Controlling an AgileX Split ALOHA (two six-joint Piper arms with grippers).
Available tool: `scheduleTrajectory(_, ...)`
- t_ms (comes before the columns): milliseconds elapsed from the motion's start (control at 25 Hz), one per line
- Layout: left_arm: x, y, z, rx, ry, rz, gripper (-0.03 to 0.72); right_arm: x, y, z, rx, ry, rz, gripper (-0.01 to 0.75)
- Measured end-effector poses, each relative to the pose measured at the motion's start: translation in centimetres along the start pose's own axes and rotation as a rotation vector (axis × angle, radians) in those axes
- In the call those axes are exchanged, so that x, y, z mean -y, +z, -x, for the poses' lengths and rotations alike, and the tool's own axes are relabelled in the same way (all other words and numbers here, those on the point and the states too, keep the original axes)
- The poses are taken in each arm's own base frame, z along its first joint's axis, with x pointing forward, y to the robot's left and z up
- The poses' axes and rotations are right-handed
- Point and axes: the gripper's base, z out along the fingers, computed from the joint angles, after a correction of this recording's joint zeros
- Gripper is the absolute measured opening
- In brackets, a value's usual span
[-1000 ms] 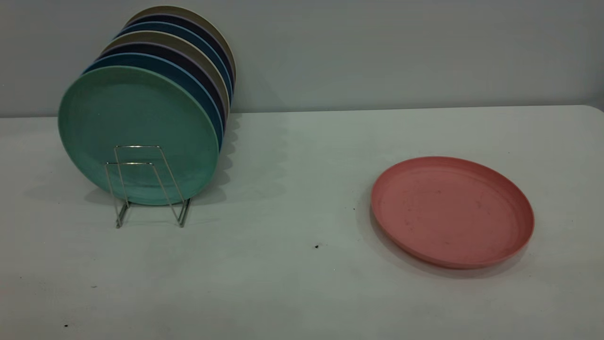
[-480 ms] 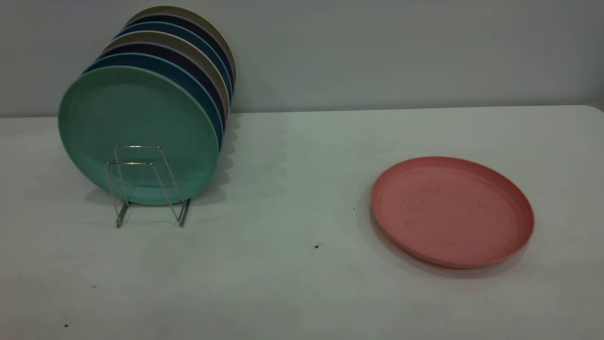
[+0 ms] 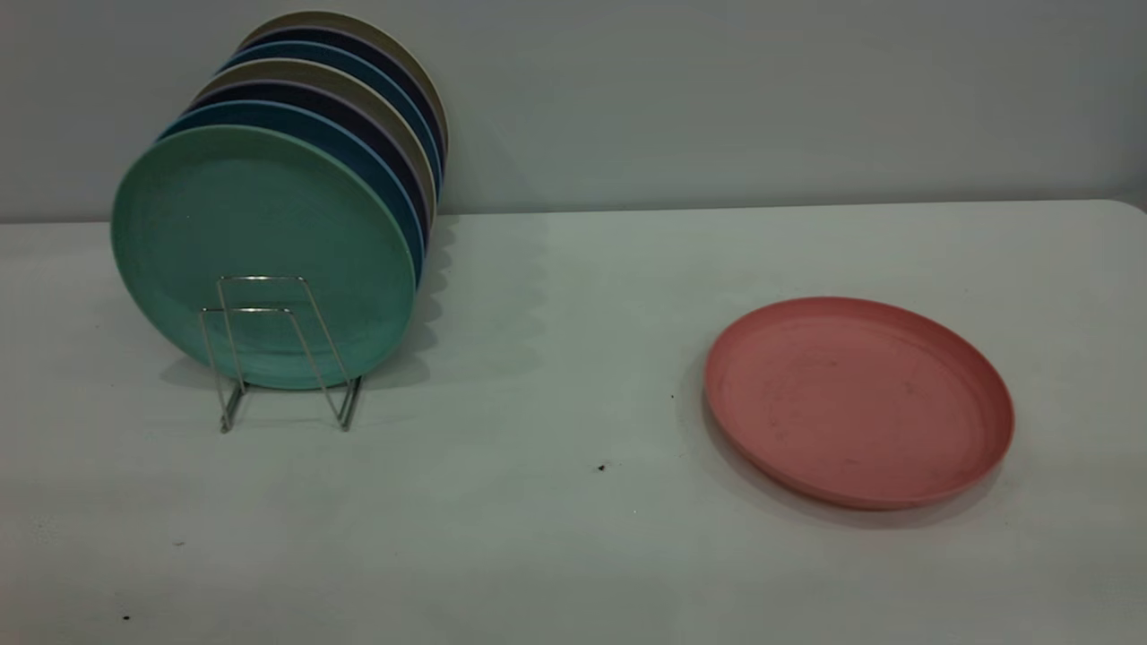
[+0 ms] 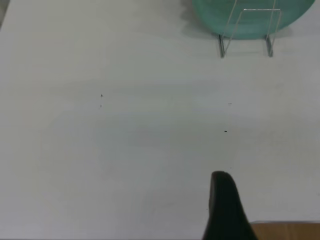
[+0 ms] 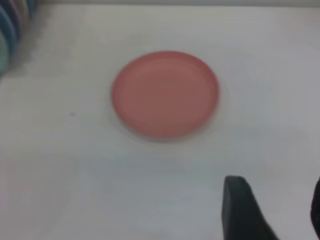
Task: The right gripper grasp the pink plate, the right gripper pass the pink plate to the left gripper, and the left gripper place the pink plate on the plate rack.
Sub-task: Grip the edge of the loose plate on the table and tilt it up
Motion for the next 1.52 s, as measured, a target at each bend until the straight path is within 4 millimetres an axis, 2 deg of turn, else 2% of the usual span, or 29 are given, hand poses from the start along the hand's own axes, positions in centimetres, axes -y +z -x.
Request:
scheduleTrajectory(160,0.1,2.2,4.6,-0.098,0.039,-0.004,0.525,0.1,3.0,2.1,-0.103,0.033,0.041,0.449)
scheduleTrajectory(320,0.6,5.7,8.7,-0.234,0.095,-0.059,0.576,0.2,6.6,4.6,-0.193,-0.011,0.099,0.513)
scheduleTrajectory(560,2.1,12.2,12.2,-0.293,0.101,-0.208,0.584,1.2,14.1,5.8,-0.271,0.039,0.133,0.524)
scheduleTrajectory(720,3.3,15.8,13.6,-0.366,0.078,-0.337,0.586,1.8,18.9,4.9,-0.359,0.093,0.153,0.521)
scheduleTrajectory(1000,5.3,21.5,16.2,-0.349,0.062,-0.525,0.586,2.7,26.1,2.2,-0.448,0.234,0.176,0.514)
scheduleTrajectory(1200,9.3,25.8,16.9,-0.381,0.126,-0.643,0.586,3.8,31.2,1.4,-0.499,0.295,0.175,0.514)
scheduleTrajectory(1360,12.8,28.5,17.3,-0.403,0.190,-0.690,0.586,6.9,34.8,0.5,-0.536,0.383,0.150,0.514)
scheduleTrajectory(1520,16.3,30.9,16.9,-0.417,0.242,-0.718,0.586,10.5,37.3,-0.8,-0.565,0.485,0.154,0.514)
